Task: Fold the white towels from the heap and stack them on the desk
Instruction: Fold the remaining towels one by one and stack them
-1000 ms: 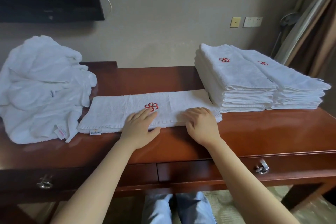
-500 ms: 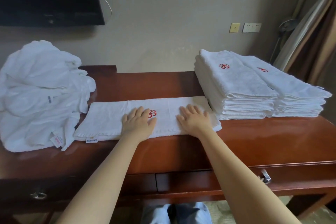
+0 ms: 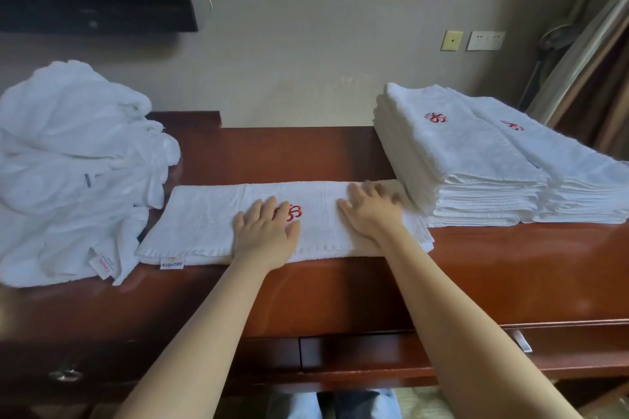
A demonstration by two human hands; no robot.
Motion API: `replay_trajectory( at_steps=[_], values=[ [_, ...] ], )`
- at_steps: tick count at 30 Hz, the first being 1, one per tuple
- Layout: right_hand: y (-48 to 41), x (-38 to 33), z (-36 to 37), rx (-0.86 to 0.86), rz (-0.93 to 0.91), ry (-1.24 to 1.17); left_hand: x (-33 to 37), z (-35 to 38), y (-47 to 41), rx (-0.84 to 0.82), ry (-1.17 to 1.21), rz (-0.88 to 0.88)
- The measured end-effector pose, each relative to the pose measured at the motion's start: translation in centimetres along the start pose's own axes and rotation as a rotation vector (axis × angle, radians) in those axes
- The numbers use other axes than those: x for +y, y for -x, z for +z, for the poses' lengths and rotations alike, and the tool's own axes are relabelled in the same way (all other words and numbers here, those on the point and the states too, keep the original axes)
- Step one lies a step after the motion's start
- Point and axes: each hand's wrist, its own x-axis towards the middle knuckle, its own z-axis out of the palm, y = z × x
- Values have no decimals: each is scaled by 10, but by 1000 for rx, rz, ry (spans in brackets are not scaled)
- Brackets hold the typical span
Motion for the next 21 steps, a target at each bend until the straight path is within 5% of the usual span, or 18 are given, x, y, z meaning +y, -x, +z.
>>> replay_trajectory(
  at_steps=[6,16,21],
  values=[
    [1,11,2,52,110,14,1,-1,-1,-8,-9,-13],
    [4,-80,8,242,-202,-486,-25,-24,-40,71,251,-5],
    [0,-90,41,146,-241,-97,-66,-11,-44,-73,100,-11]
  ],
)
